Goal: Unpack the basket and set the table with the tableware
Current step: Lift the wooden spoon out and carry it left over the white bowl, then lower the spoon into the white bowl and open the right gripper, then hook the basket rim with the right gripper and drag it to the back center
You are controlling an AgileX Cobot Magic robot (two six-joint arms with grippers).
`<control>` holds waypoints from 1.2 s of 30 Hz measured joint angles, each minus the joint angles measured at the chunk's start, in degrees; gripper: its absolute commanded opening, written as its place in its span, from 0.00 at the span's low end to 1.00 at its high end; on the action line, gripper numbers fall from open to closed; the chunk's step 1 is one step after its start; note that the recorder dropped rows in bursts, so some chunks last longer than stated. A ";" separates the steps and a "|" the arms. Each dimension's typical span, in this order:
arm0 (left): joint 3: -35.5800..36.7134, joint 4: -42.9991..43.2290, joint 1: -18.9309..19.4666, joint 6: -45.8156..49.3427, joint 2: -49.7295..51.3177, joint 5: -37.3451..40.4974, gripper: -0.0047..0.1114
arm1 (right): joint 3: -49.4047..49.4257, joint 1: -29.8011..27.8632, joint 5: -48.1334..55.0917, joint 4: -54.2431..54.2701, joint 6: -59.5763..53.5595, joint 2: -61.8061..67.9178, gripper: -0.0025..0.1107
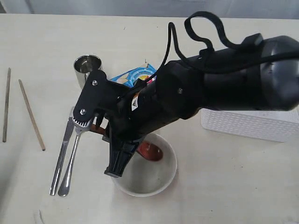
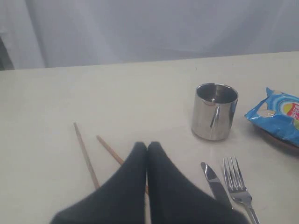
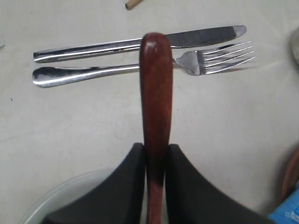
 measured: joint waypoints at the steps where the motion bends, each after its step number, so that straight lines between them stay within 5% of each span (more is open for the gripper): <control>1: 0.00 0.00 0.00 0.00 0.00 0.00 0.04 | 0.00 0.00 0.00 0.00 0.00 0.00 0.15; 6: 0.00 0.00 0.00 0.00 0.00 0.00 0.04 | 0.00 0.00 1.07 0.00 0.00 0.00 0.49; 15: 0.00 0.00 0.00 0.00 0.00 0.00 0.04 | 0.05 0.00 1.77 -0.94 3.72 -5.98 0.49; 20: 0.00 0.00 0.00 0.00 0.00 0.00 0.04 | 0.05 -1.94 2.77 -11.62 22.79 -13.40 0.49; 26: 0.00 0.00 0.00 0.00 0.00 0.00 0.04 | 0.05 -19.72 13.43 -26.16 49.26 -19.65 0.49; 32: 0.00 0.00 0.00 0.00 0.00 0.00 0.04 | 0.05 -45.16 22.65 -28.88 54.13 -19.99 0.49; 36: 0.00 0.00 0.00 0.00 0.00 0.00 0.04 | 0.05 -57.28 22.03 -28.34 54.65 -18.73 0.49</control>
